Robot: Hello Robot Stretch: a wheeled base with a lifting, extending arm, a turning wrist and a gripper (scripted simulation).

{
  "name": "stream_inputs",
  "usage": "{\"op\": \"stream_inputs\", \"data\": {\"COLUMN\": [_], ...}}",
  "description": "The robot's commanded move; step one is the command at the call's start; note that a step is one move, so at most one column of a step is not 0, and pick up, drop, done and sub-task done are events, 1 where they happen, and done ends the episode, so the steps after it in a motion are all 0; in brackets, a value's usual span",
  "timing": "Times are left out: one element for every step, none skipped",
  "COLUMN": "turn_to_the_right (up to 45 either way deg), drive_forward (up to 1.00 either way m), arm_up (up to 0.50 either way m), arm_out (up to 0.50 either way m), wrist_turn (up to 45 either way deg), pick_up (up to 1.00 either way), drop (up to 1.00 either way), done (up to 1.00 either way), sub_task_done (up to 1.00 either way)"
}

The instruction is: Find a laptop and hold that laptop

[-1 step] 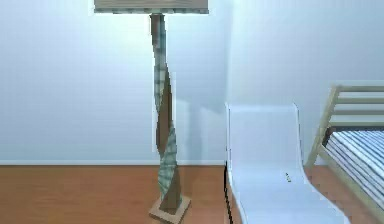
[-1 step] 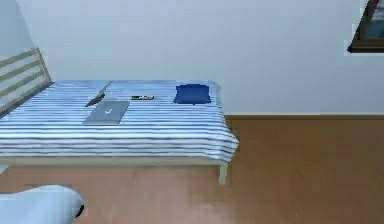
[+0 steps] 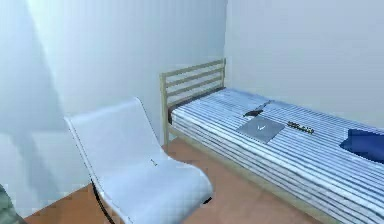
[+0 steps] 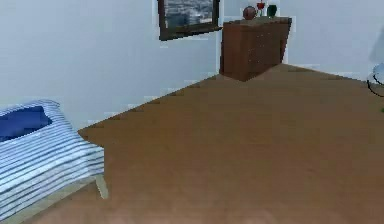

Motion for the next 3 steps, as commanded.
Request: {"op": "stream_inputs", "data": {"turn_to_the_right": [42.0, 0.0, -45.0], "drive_forward": [0.00, 0.60, 0.00], "arm_up": [0.00, 0.00, 0.00], "arm_out": [0.00, 0.00, 0.00], "wrist_turn": [0.0, 0.0, 0.0], "pick_up": [0.00, 0.00, 0.00], "drop": [0.00, 0.00, 0.00], "done": [0.00, 0.00, 0.00], "sub_task_done": [0.00, 0.00, 0.00]}}
